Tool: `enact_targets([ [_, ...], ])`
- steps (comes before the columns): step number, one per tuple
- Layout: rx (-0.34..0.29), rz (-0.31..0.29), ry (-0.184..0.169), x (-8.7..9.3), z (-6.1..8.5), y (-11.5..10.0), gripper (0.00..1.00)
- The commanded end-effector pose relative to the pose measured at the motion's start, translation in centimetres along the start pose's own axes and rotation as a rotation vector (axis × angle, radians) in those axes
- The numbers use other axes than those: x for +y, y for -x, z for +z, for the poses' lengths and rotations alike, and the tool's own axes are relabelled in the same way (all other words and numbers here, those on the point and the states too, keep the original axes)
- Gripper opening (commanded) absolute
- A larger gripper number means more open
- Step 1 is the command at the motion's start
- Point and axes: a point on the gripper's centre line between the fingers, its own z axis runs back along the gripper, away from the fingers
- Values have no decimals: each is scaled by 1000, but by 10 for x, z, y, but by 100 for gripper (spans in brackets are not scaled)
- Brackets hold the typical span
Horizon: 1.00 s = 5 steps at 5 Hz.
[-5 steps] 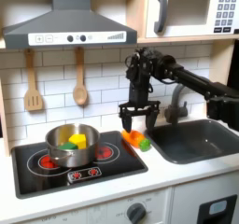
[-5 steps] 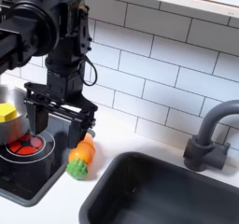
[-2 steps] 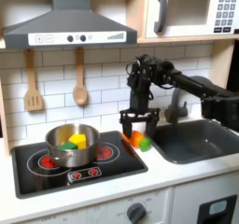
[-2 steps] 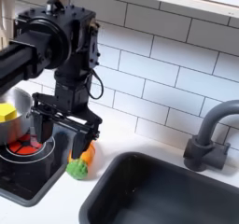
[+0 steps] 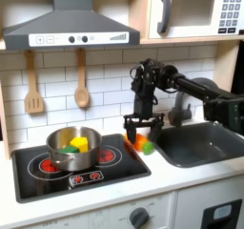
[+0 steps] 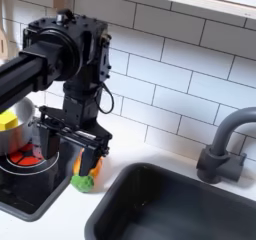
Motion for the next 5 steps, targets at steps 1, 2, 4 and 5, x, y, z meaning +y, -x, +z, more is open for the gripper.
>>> enact_targets([
  [1, 32, -11, -1, -5, -9, -4, 100],
  [2, 49, 2, -1, -2, -15, -6, 100],
  [4, 71, -22, -4, -8, -22, -11, 100],
  [5, 72, -19, -5, -6, -21, -13, 100],
])
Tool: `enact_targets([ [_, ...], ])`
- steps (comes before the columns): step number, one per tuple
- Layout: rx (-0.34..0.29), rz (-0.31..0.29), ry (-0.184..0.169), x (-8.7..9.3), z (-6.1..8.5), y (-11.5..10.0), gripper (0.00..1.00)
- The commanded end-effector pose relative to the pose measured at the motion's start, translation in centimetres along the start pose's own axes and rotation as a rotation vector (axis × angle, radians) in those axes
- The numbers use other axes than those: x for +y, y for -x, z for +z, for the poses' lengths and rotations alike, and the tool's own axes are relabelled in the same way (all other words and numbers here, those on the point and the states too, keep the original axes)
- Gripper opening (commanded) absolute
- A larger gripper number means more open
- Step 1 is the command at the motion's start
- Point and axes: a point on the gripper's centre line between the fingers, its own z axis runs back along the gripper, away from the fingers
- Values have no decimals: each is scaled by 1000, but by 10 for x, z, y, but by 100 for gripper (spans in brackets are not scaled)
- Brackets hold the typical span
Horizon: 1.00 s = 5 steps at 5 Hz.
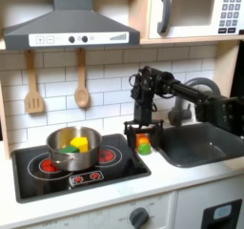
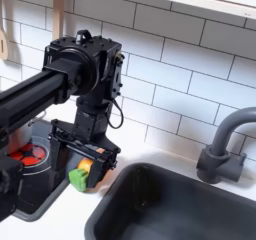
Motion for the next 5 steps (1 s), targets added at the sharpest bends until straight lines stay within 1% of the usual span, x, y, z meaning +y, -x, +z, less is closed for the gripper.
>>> enact_targets([
  [1, 5, -5, 2, -1, -2, -4, 100],
  [3, 4, -18, 0, -6, 1, -5, 100],
  [4, 20, -14, 10, -5, -4, -4, 100],
  [5, 22, -24, 34, -5, -6, -5, 100],
])
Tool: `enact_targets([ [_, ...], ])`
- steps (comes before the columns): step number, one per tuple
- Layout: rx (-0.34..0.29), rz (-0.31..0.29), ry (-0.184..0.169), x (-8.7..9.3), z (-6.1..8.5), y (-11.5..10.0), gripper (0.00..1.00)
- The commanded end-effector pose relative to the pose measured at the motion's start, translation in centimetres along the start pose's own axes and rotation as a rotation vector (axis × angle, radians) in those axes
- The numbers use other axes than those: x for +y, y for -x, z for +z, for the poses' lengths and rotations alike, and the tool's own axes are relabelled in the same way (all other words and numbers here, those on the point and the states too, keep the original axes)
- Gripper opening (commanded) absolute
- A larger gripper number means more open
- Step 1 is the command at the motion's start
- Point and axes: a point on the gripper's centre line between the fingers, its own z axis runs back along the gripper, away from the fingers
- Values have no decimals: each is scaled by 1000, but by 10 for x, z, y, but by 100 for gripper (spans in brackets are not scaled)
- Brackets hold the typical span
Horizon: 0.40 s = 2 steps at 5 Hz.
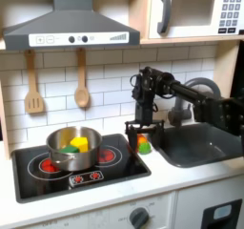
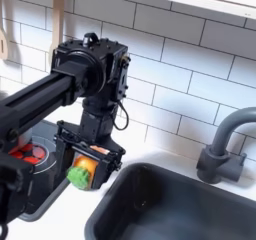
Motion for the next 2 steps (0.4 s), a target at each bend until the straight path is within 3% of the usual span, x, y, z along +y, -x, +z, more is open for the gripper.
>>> enact_targets([
  [1, 17, -29, 44, -4, -5, -1, 100],
  [2, 9, -37, 59, -7, -2, -2, 100],
])
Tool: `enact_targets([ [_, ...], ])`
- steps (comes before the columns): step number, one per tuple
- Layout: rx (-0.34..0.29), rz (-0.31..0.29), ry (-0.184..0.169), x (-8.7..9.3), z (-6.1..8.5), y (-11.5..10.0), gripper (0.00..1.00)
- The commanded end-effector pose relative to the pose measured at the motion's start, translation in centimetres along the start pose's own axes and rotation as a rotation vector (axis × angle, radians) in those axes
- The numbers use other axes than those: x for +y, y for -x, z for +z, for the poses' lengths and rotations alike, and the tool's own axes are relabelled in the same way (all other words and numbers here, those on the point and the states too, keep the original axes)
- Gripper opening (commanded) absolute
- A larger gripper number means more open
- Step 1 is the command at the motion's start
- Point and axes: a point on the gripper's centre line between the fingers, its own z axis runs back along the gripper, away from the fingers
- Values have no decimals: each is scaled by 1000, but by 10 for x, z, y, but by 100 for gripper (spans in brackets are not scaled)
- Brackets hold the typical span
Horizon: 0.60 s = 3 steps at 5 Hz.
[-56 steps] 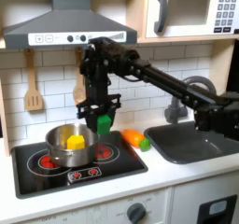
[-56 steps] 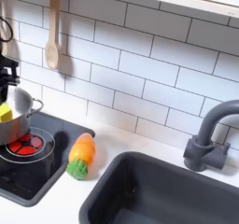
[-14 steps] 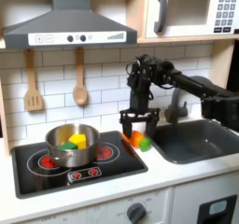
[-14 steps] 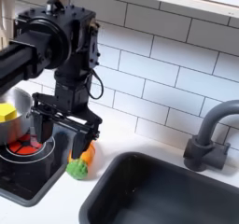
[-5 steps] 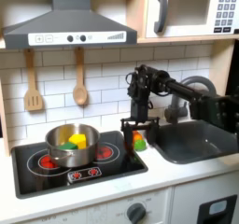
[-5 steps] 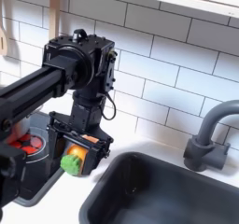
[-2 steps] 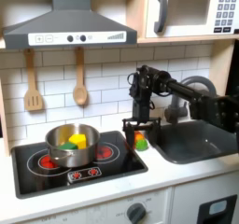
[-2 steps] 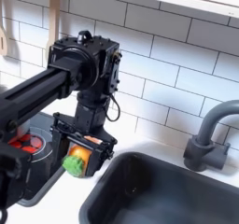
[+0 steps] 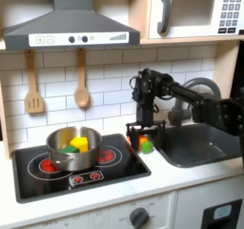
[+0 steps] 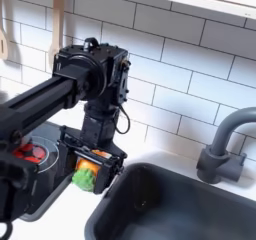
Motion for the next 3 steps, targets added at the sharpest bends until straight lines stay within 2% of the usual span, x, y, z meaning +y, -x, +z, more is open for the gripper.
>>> enact_targets([
  [1, -3, -6, 21, -1, 1, 0, 74],
  [2, -4, 0, 26, -2, 1, 0, 0],
  [3, -8, 5, 27, -1, 1, 0, 0],
])
